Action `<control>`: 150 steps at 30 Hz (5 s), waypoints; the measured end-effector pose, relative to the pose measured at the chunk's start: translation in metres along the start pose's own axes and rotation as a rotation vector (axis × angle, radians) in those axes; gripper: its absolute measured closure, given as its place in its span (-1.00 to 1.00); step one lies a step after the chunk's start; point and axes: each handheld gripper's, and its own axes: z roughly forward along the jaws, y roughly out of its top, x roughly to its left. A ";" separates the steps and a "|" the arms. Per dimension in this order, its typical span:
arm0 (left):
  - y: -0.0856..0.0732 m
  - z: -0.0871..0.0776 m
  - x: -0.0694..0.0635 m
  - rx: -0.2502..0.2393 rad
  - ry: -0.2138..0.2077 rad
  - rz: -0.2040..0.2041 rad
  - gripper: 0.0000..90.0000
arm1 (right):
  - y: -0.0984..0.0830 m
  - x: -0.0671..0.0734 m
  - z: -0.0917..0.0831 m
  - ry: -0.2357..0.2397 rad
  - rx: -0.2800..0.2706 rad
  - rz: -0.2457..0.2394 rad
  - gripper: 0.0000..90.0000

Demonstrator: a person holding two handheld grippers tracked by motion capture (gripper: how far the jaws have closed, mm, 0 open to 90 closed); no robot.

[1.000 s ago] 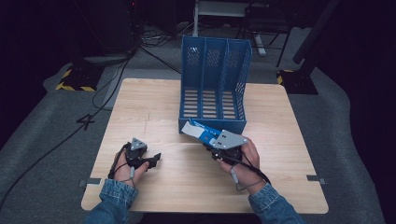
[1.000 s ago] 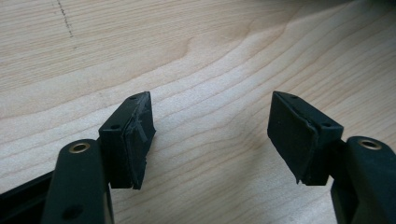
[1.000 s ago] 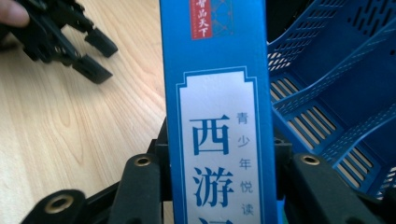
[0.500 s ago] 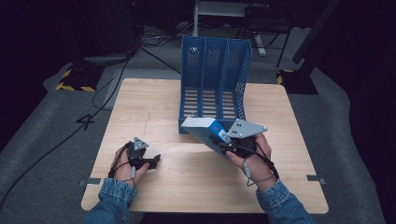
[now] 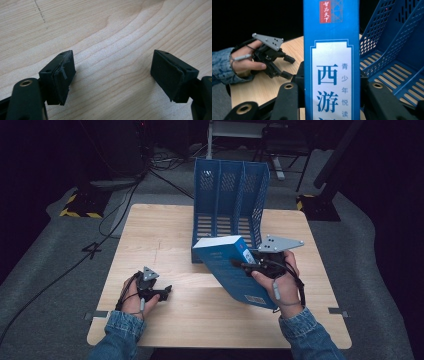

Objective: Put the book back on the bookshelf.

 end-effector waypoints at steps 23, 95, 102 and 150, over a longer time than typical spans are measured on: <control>0.004 0.004 0.001 0.008 -0.007 0.010 -0.61 | 0.011 -0.033 -0.022 -0.010 -0.142 0.092 0.36; 0.008 0.008 0.002 0.013 -0.001 0.008 -0.67 | 0.110 -0.196 -0.001 -0.493 -0.234 0.355 0.36; 0.008 0.008 0.002 0.013 -0.002 0.008 -0.67 | 0.109 -0.198 0.017 -0.505 -0.268 0.373 0.36; 0.010 0.009 0.002 0.012 -0.001 0.009 -0.67 | 0.063 -0.185 0.090 -0.509 -0.089 0.330 0.31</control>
